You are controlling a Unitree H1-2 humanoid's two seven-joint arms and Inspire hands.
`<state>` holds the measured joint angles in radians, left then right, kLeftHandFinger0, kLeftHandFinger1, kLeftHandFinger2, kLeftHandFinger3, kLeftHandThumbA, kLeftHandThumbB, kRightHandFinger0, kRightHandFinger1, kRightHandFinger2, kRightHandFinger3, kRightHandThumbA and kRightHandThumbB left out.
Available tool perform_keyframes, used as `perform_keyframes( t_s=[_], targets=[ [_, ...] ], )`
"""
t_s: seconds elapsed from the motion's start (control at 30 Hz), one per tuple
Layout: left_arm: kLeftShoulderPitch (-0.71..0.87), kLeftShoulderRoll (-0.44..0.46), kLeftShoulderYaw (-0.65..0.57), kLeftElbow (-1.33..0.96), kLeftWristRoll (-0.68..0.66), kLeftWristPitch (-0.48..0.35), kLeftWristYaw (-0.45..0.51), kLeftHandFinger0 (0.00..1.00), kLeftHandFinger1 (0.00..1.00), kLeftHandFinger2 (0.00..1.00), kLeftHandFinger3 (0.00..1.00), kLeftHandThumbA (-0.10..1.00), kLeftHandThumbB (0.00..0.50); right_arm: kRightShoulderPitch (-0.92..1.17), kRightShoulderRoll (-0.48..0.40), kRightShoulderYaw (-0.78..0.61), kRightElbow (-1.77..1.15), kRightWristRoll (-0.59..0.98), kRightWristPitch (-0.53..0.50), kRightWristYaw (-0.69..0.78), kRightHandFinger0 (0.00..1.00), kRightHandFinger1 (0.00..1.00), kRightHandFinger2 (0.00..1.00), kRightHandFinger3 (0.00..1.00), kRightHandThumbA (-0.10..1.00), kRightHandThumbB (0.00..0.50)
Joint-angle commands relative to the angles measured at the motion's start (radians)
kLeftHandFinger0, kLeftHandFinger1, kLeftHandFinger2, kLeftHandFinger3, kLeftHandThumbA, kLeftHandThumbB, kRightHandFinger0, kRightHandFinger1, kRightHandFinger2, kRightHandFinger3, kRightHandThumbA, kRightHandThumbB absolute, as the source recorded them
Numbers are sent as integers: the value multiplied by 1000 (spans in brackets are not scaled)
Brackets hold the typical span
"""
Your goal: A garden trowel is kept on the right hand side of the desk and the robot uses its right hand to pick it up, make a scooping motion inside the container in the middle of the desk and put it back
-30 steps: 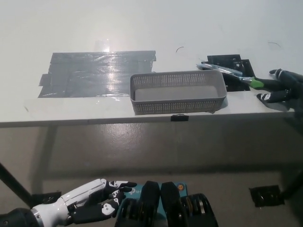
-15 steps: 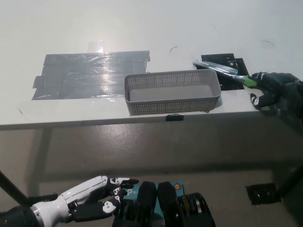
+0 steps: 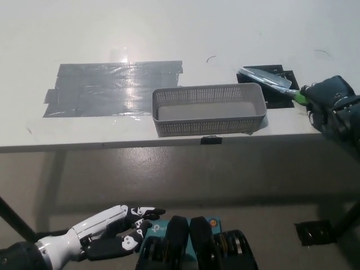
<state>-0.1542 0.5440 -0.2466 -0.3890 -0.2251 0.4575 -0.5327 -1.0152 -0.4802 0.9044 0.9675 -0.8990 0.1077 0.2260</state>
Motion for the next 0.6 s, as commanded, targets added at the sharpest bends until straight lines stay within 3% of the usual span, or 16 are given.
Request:
perform_keyframes(
  t_s=[0.0,0.07,0.1,0.13,0.2,0.3,0.33,0.37,0.4,0.47,0.57],
  targets=[
    [-30,29,19,-38,-16,12,-18,1000,1000,1000,1000,1000,500,70,0,12,55,-50,37,2,0,12,157,770,23,42],
    [-39,32,18,-39,-17,13,-20,1000,1000,1000,1000,1000,500,69,7,9,66,-55,45,0,0,0,151,771,21,44],
    [-39,39,11,-40,-14,13,-13,1000,1000,1000,1000,1000,500,92,16,7,84,-56,51,-39,0,2,177,851,10,50],
    [-44,40,13,-40,-14,13,-13,1000,1000,1000,1000,1000,500,99,20,-4,91,-46,56,-54,0,50,203,863,18,9],
    [-44,39,13,-42,-14,13,-11,1000,1000,1000,1000,1000,500,127,28,-24,104,-33,64,-96,0,87,238,875,19,0],
    [-40,44,9,-45,-18,13,-8,1000,1000,1000,1000,1000,500,151,37,-50,107,-25,82,-102,0,323,509,825,-10,0],
    [-36,45,6,-44,-12,13,-13,1000,1000,1000,1000,1000,500,169,41,-69,115,-17,82,-148,0,331,538,700,-33,8],
    [-33,44,6,-39,-10,13,-17,1000,1000,1000,1000,1000,500,178,43,-85,118,-8,74,-171,0,378,630,619,-54,1],
    [-29,46,6,-37,-9,13,-21,1000,1000,1000,1000,1000,500,200,43,-126,113,19,50,-248,0,372,629,450,-94,32],
    [-20,45,7,-39,-8,12,-25,1000,1000,1000,1000,1000,496,236,50,-206,106,65,21,-366,0,280,565,228,-57,0],
    [-10,56,3,-40,-5,13,-25,1000,1000,1000,1000,1000,500,269,76,-315,116,122,-35,-488,0,295,609,221,-100,0]
  ],
)
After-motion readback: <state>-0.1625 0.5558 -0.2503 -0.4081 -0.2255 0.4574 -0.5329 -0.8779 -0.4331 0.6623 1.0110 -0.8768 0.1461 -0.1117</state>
